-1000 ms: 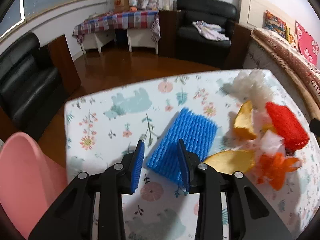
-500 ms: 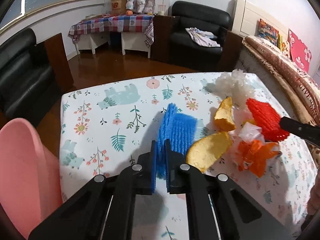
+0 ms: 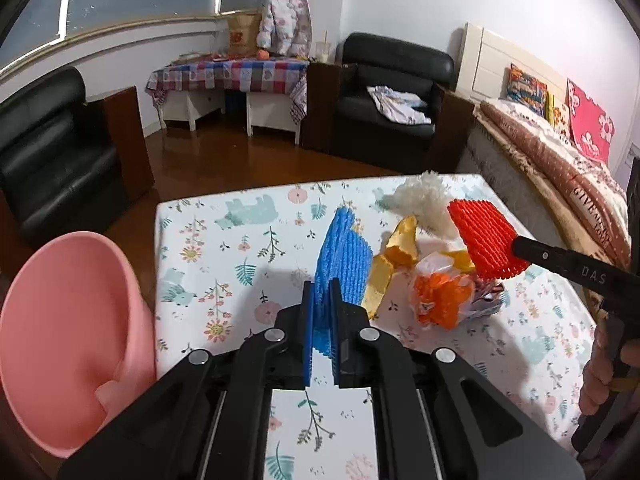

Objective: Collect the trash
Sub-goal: 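Grasp the blue mesh pad with the left gripper while the right gripper grasps the red mesh pad, then carry both mesh pads over the pink bucket and open both grippers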

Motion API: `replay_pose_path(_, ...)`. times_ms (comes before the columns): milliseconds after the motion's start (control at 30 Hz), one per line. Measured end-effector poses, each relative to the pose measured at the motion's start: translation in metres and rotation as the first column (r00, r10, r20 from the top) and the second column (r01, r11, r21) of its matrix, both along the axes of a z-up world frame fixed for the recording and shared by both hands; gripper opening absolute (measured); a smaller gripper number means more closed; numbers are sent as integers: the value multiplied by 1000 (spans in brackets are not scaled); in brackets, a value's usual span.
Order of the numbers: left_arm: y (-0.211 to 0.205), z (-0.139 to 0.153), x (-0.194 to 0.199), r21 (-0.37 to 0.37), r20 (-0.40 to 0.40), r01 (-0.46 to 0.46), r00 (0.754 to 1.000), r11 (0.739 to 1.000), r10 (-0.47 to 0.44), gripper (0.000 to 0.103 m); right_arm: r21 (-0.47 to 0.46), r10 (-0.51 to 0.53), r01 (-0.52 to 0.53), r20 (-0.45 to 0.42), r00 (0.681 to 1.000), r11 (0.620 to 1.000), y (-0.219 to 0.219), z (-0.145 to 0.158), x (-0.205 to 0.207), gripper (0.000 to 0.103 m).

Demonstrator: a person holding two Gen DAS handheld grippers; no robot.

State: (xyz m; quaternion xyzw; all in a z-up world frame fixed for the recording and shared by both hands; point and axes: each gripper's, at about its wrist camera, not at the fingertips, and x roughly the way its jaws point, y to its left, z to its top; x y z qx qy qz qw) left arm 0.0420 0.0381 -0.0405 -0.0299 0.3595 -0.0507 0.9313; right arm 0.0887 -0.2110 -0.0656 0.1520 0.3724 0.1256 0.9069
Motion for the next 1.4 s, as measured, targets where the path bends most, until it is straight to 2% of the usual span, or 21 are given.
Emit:
replay_pose_path(333, 10, 31, -28, -28, 76, -59, 995, 998, 61, 6, -13, 17, -15, 127, 992, 1000, -5, 40, -31, 11)
replay_pose_path(533, 19, 42, -41, -38, 106, -95, 989, 995, 99, 6, -23, 59, -56, 167, 984, 998, 5, 56, -44, 11)
replay_pose_path(1000, 69, 61, -80, -32, 152, -241, 958, 970, 243, 6, -52, 267, -262, 193, 944, 964, 90, 77, -60, 11)
replay_pose_path(1400, 122, 64, -107, -39, 171, -384, 907, 922, 385, 6, -106, 402, -388, 199, 894, 916, 159, 84, -60, 11)
